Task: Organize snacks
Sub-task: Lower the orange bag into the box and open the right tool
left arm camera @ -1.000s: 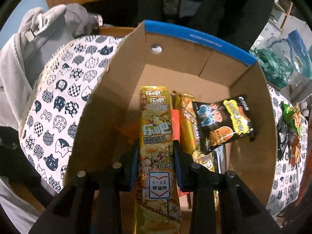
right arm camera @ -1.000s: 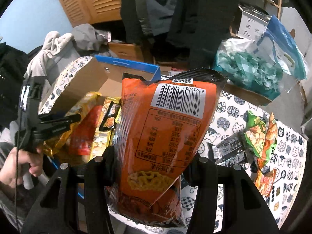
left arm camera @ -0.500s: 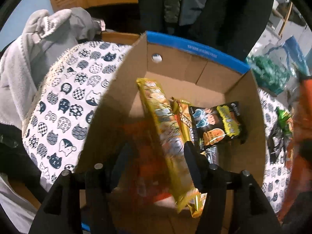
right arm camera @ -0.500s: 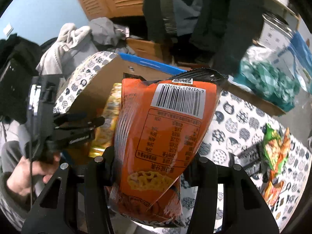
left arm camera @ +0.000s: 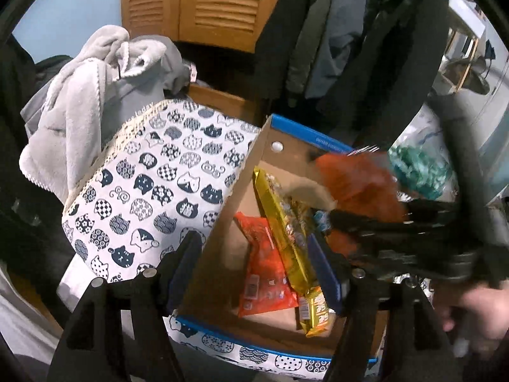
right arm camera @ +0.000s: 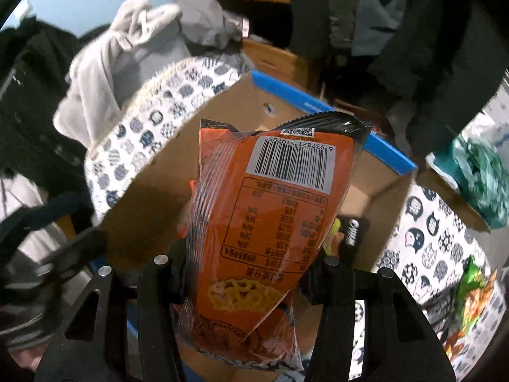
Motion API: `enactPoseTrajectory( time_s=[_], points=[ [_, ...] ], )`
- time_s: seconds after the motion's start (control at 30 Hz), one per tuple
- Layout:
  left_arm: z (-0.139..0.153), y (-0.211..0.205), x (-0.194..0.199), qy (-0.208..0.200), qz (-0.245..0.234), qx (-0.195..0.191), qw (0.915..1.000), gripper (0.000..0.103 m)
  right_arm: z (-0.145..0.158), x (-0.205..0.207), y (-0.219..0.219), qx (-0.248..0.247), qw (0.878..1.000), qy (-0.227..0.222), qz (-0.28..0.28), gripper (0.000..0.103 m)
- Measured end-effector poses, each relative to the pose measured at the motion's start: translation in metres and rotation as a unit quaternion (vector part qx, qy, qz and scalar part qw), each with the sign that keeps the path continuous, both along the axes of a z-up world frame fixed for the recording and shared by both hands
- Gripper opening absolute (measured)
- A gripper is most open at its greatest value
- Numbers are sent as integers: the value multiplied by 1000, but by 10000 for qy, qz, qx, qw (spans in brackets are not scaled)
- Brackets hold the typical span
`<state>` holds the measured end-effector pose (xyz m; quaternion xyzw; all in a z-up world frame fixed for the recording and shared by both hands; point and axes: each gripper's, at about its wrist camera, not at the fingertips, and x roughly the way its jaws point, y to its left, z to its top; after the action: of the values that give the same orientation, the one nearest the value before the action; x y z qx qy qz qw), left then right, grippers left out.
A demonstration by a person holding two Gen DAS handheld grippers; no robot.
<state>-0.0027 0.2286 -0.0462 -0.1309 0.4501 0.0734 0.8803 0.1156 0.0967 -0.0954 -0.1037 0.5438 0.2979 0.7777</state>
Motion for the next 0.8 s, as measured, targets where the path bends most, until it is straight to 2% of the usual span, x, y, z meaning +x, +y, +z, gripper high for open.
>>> enactPoseTrajectory(
  time_s=[0.13, 0.33, 0.4, 0.5, 0.67, 0.8],
  points=[
    [3, -4, -3, -65, -29, 355, 9993, 71, -24, 8, 9, -152, 9996, 219, 11, 51],
    [-1, -3, -6, -11, -108, 332, 9994, 71, -41, 14, 8, -326, 9990, 299, -96, 53],
    [0, -3, -7, -55, -113, 368, 9992, 71, -39, 15, 7, -337, 9991, 220, -109, 56],
    [0, -3, -7, -82, -92, 372, 9992, 71, -29, 13, 3, -238, 9996, 48, -173, 67],
    [4, -7, -9, -187, -140, 369, 9990, 71, -1, 7, -11, 81, 9995, -236, -212, 71],
    [6, -15, -8, -256, -236, 340, 9988, 71, 19, -3, -28, 72, 9985, -463, -273, 73]
  ],
)
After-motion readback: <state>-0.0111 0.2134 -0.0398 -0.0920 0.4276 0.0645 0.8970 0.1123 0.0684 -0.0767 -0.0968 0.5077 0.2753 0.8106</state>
